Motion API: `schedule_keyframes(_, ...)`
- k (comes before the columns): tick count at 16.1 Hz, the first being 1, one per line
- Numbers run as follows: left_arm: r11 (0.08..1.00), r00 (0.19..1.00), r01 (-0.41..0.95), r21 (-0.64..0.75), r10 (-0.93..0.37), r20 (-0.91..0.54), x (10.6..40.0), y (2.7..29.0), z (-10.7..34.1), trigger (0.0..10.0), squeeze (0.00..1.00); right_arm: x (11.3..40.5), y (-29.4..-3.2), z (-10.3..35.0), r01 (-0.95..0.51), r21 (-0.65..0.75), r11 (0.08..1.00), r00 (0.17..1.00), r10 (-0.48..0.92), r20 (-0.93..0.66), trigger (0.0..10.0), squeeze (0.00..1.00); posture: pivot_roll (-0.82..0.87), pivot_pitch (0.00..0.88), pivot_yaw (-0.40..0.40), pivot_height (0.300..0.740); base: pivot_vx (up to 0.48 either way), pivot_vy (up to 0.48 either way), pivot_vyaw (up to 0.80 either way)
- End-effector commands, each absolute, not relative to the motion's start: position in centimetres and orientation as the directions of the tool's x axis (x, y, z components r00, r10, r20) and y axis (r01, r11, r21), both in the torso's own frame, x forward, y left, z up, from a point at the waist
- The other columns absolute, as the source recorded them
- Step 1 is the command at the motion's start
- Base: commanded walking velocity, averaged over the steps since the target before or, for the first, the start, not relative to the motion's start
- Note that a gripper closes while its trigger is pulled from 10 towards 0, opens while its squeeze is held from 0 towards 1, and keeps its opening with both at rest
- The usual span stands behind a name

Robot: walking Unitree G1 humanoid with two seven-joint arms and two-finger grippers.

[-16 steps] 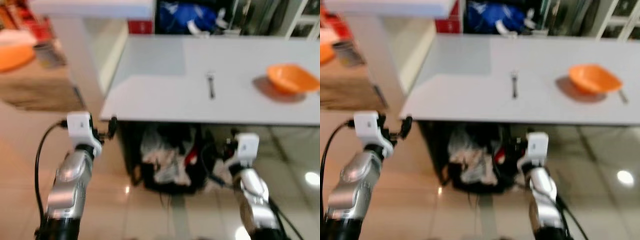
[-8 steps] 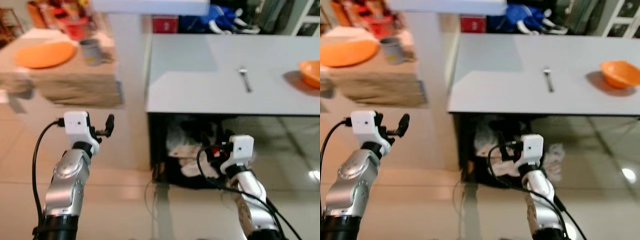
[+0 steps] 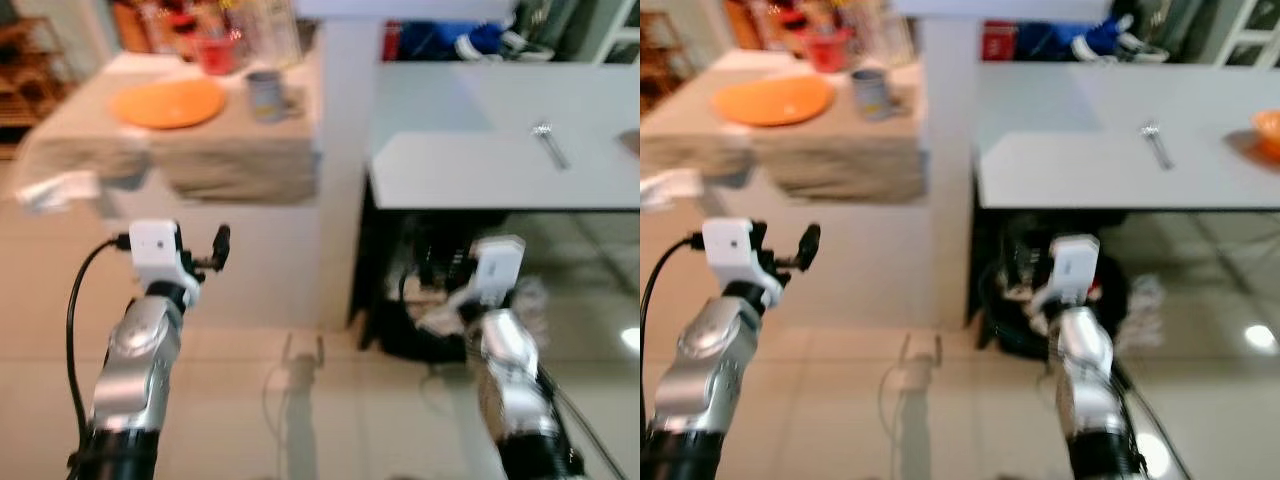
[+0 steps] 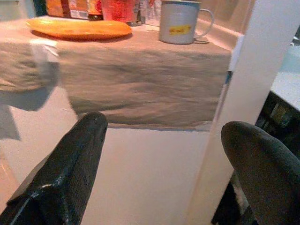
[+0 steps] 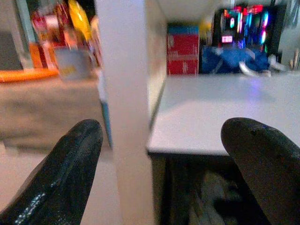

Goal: Setting the table

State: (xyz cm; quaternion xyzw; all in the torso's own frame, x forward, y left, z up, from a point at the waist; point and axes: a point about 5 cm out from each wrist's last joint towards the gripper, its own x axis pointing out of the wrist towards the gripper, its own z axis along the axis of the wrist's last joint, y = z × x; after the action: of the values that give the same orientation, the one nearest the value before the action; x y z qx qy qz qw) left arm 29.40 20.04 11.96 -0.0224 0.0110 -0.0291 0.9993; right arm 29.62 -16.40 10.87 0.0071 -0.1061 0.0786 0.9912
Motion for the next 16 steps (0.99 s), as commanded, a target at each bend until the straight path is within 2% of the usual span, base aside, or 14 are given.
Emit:
schedule_keyframes(1,0.996,0.996,0.083,-0.027,-0.084,-0.010,29.6,19.4,12.2,10.0,0.00,29.5,-17.4,10.6,-0.123,0.000,0.992,0.973,0.121,0.196,10.0,0.00,-0.07,0.000,0.036,0.736,0.000,0.000,0.00)
schedule_keyframes(5,0.997,0.998,0.067,-0.028,-0.067,-0.003,29.8,19.4,12.4,10.0,0.00,30.0,-17.0,10.9,-0.150,-0.038,0.988,0.969,0.154,0.193,10.0,0.00,-0.06,0.000,0.029,0.736,0.000,0.075,0.00)
schedule_keyframes(9,0.997,0.998,0.067,-0.035,-0.066,0.017,29.9,19.2,12.6,10.0,0.00,28.8,-15.9,9.6,-0.188,-0.053,0.981,0.967,0.194,0.167,10.0,0.00,-0.06,0.000,0.030,0.736,0.319,0.357,0.00)
schedule_keyframes(16,0.998,0.998,0.067,0.002,-0.067,0.015,30.2,19.3,12.9,10.0,0.00,28.6,-15.8,9.1,-0.182,-0.059,0.981,0.970,0.189,0.154,10.0,0.00,-0.06,0.000,0.036,0.736,0.342,0.336,0.00)
